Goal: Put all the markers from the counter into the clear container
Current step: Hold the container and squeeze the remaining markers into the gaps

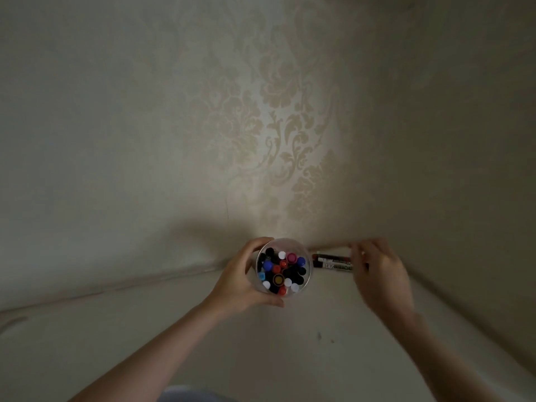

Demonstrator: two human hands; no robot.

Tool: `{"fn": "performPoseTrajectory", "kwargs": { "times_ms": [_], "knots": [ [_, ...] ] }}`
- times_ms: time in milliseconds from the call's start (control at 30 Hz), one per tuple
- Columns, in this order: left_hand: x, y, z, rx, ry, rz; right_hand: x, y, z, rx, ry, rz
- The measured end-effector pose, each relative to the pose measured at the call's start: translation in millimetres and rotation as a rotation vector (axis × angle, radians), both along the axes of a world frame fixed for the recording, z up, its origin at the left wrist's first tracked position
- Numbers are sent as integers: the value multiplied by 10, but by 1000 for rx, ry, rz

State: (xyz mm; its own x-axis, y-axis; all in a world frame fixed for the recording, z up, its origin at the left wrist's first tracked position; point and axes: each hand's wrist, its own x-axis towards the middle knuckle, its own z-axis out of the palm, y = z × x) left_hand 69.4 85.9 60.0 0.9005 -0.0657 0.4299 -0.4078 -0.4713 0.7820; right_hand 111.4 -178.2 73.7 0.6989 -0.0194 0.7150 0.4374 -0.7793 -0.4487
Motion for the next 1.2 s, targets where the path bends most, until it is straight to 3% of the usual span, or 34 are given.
{"fn": "performPoseTrajectory", "kwargs": {
  "times_ms": [133, 267, 400, 567, 667, 800, 1000, 1200],
  "knots": [
    [80, -41, 34, -9, 2, 5, 573, -417, -539, -385, 564, -91],
    [152, -59, 55, -13, 26, 7, 763, -363, -755, -474, 711, -89],
    [178, -36, 52, -7, 36, 11, 798, -243, -804, -462, 513, -230],
    [178, -26, 52, -28, 35, 4, 620, -239, -738, -310, 543, -119],
    [163, -26, 36, -25, 23, 5, 267, -242, -363, 55, 327, 56],
    [154, -51, -8, -13, -15, 21, -415, -192, 353, 238, -69, 112],
    [107, -100, -76, -20, -24, 56, -782, 118, 510, 135, -282, 284],
    [33, -111, -116, 4, -64, 72, -519, 406, 270, -139, -352, 190]
  ]
}}
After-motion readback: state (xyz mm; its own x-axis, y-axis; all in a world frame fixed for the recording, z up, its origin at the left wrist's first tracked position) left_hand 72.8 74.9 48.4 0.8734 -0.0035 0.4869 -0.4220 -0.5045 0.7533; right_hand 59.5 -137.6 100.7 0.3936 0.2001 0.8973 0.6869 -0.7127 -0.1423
